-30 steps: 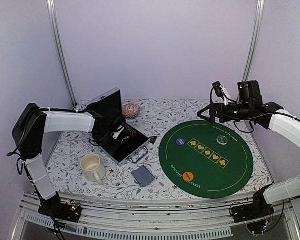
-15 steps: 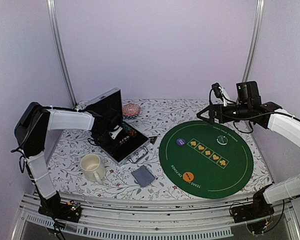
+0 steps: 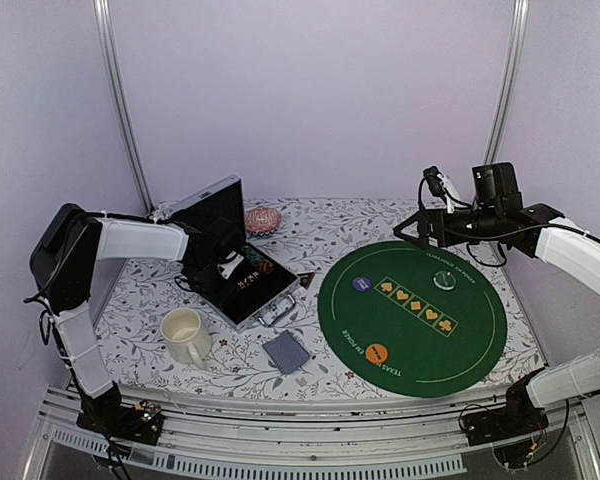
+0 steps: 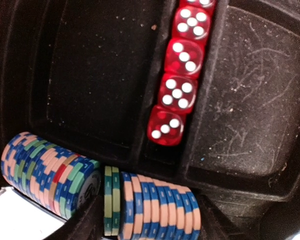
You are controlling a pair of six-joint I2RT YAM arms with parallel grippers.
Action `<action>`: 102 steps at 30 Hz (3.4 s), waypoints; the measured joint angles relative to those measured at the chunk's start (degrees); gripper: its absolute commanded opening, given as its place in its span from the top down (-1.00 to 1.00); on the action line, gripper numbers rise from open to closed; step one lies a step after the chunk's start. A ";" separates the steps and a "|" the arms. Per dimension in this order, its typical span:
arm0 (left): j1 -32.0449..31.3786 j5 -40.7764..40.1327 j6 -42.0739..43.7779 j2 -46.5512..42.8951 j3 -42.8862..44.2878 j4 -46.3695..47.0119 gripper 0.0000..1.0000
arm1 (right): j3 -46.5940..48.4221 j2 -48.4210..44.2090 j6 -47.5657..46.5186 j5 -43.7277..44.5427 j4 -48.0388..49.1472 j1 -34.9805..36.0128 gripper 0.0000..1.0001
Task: Distribute texas hold em gaming equipment
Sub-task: Pick up the pile of poker chips from the chip case, then adjust the poker chips pile.
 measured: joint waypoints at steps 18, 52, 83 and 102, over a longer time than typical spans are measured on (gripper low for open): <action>1.03 4.33 -0.09 -7.43 -0.07 0.66 1.00 | 0.37 0.00 0.13 -0.02 -0.63 0.00 -0.98; -20.31 45.07 -37.51 4.79 1.25 43.45 1.00 | -6.25 -5.01 1.88 16.81 -5.97 14.32 -0.88; -19.98 41.18 -54.34 25.90 2.80 76.30 1.00 | -13.60 10.88 3.74 26.97 5.29 29.64 -0.71; -18.21 43.15 -59.60 27.32 0.63 84.17 1.00 | -12.74 26.29 -9.22 20.31 20.90 22.82 -0.07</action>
